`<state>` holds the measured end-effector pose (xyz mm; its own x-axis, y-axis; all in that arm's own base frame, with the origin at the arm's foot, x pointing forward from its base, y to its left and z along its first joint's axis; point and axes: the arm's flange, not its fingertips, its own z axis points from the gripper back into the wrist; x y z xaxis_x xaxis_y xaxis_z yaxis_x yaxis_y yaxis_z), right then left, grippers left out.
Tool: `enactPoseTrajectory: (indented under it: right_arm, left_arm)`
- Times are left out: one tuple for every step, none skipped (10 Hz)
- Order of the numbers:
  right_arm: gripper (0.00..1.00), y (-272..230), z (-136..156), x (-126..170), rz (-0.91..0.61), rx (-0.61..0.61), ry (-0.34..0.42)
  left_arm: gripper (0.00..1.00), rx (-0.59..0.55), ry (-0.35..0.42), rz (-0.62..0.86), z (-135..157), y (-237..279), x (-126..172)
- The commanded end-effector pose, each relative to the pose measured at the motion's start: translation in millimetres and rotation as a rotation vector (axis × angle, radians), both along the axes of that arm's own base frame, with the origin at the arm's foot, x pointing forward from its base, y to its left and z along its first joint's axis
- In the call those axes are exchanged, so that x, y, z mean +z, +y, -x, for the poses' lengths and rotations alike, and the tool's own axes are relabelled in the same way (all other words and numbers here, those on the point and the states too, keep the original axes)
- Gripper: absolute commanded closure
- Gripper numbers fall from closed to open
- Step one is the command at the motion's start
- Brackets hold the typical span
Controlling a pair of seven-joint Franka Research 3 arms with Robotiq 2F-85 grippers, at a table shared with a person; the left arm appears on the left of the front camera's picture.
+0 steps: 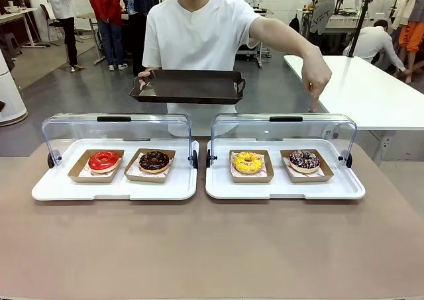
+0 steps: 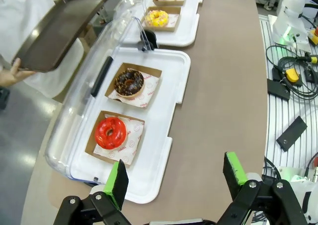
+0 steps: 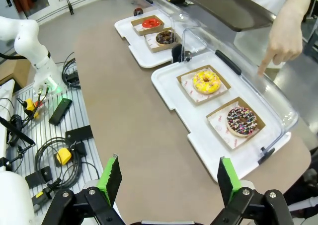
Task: Provide the desired donut to the person.
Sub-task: Pick up and lift the Paper togo box containing the Donut pointed at by the person.
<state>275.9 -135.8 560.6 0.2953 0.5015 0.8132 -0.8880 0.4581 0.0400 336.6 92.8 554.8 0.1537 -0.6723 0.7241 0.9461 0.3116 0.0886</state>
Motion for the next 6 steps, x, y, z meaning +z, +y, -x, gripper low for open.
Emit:
enactPoseTrajectory:
  right_arm:
    - [0.0,0,-1,1,-0.01,0.008,-0.008]
    - [0.0,0,-1,1,-0.01,0.008,-0.008]
    - [0.0,0,-1,1,-0.01,0.008,-0.008]
    - [0.0,0,-1,1,-0.01,0.008,-0.008]
    - [0.0,0,-1,1,-0.01,0.008,-0.008]
    - [0.0,0,-1,1,-0.01,0.008,-0.008]
  left_arm:
    - [0.0,-0.029,-0.075,0.092,6,11,18]
    - [0.0,-0.017,-0.073,0.133,4,13,16]
    - [0.0,0.003,-0.069,0.197,1,15,12]
    - [0.0,0.004,-0.061,0.211,-2,17,10]
    - [0.0,0.005,-0.048,0.219,-5,19,7]
    - [0.0,0.004,-0.031,0.245,-6,21,4]
